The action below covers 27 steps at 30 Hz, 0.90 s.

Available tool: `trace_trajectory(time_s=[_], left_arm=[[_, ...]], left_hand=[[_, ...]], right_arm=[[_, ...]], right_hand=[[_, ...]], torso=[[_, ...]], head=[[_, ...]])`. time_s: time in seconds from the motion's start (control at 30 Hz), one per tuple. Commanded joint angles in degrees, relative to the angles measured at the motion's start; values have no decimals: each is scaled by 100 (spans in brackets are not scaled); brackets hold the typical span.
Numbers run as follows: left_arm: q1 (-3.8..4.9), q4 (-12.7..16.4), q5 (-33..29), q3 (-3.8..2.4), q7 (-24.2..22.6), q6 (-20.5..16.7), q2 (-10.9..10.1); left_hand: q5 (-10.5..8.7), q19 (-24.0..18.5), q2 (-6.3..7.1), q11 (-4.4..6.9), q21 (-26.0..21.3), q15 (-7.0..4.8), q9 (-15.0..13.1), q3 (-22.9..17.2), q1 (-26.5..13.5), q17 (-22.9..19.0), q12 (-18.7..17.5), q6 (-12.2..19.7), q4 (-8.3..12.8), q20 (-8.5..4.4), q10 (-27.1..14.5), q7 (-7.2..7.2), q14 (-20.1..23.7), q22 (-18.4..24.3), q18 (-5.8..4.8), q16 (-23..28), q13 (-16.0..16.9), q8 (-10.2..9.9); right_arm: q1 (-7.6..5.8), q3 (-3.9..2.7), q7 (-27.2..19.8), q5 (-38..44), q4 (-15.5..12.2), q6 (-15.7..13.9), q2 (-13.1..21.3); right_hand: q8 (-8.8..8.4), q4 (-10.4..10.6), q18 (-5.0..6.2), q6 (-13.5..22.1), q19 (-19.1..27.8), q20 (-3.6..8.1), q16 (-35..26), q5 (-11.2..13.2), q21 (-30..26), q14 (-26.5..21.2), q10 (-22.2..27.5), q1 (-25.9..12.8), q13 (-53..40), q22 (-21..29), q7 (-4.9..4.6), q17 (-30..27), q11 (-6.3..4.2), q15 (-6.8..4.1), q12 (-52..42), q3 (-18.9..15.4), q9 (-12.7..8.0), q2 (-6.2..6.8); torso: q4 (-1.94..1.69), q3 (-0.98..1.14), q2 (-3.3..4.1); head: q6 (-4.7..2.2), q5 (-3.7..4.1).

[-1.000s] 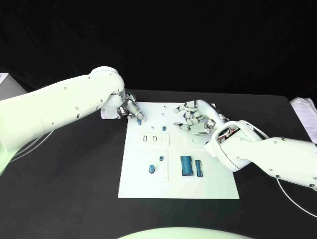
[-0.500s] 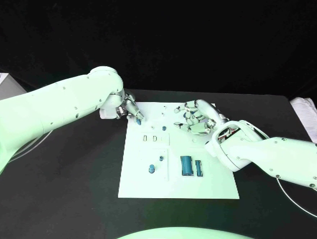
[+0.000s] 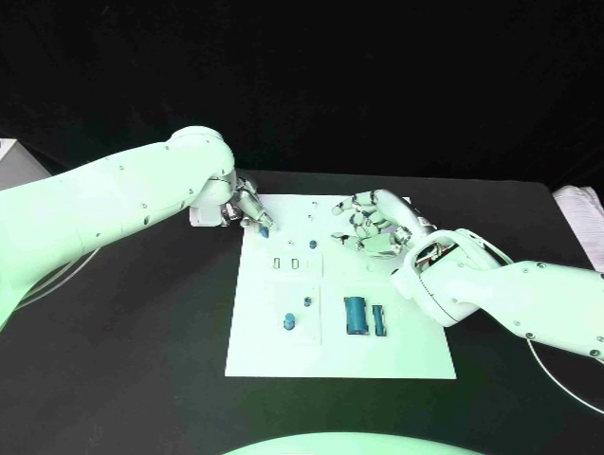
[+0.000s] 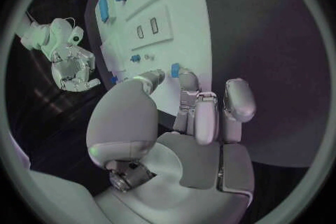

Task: Assemble the parts on the task board

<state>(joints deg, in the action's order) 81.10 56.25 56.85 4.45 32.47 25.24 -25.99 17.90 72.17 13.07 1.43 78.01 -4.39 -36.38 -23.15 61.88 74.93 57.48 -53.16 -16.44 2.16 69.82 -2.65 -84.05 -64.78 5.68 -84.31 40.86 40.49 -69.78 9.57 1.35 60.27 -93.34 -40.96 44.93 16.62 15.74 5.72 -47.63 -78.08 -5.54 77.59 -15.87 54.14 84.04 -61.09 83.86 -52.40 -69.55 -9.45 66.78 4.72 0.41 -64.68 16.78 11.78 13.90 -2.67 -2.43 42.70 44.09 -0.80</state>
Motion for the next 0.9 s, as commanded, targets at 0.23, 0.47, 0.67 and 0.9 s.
trace_trajectory(time_s=[0.23, 0.47, 0.67, 0.9], left_arm=[[2, 56, -103, -2, -7, 39, 9], [2, 82, -121, -2, -7, 32, 2], [2, 98, -128, -2, 1, 57, 2], [2, 82, -130, -2, 6, 64, -3]], left_hand=[[-44, 15, -17, -13, -17, -6, 4, 30, 50, 178, 39, -29, -12, 14, -24, 6, -266, -11, -25, -21, 13, -24], [-55, 24, -36, -9, -11, -7, 3, 33, 70, 199, 48, -36, -8, 14, -16, 10, -272, -24, -27, -30, 23, -24], [-58, 22, -55, -7, -13, -9, 2, 33, 92, 198, 55, -39, -5, 14, -11, 14, -272, -20, -26, -30, 31, -25], [-56, 21, -80, -3, -14, -11, 1, 30, 121, 205, 57, -42, -1, 13, -8, 18, -274, -20, -26, -33, 34, -27]], right_arm=[[3, 0, -59, 16, -1, -14, -4], [3, 0, -56, 16, -1, -13, -3], [3, 0, -55, 16, -2, -11, -3], [3, 0, -53, 16, -1, -7, -3]], right_hand=[[26, 21, 99, 39, -16, -15, -18, 12, -15, 32, 44, -53, 20, 3, -17, -3, -10, -45, 30, -26, 10, -15], [28, 22, 97, 40, -19, -15, -17, 9, -8, 33, 44, -57, 23, -1, -17, 1, -11, -45, 30, -27, 10, -17], [28, 22, 97, 40, -19, -15, -17, 9, -8, 33, 44, -57, 23, -1, -17, 1, -11, -45, 30, -27, 10, -17], [28, 22, 97, 40, -19, -15, -17, 9, -8, 33, 44, -57, 23, -1, -17, 1, -11, -45, 30, -27, 10, -17]], torso=[[3, 4, 2], [1, 6, 4], [2, 4, 3], [3, 4, 3]], head=[[-1, -3], [1, 2], [1, 1], [-1, 3]])
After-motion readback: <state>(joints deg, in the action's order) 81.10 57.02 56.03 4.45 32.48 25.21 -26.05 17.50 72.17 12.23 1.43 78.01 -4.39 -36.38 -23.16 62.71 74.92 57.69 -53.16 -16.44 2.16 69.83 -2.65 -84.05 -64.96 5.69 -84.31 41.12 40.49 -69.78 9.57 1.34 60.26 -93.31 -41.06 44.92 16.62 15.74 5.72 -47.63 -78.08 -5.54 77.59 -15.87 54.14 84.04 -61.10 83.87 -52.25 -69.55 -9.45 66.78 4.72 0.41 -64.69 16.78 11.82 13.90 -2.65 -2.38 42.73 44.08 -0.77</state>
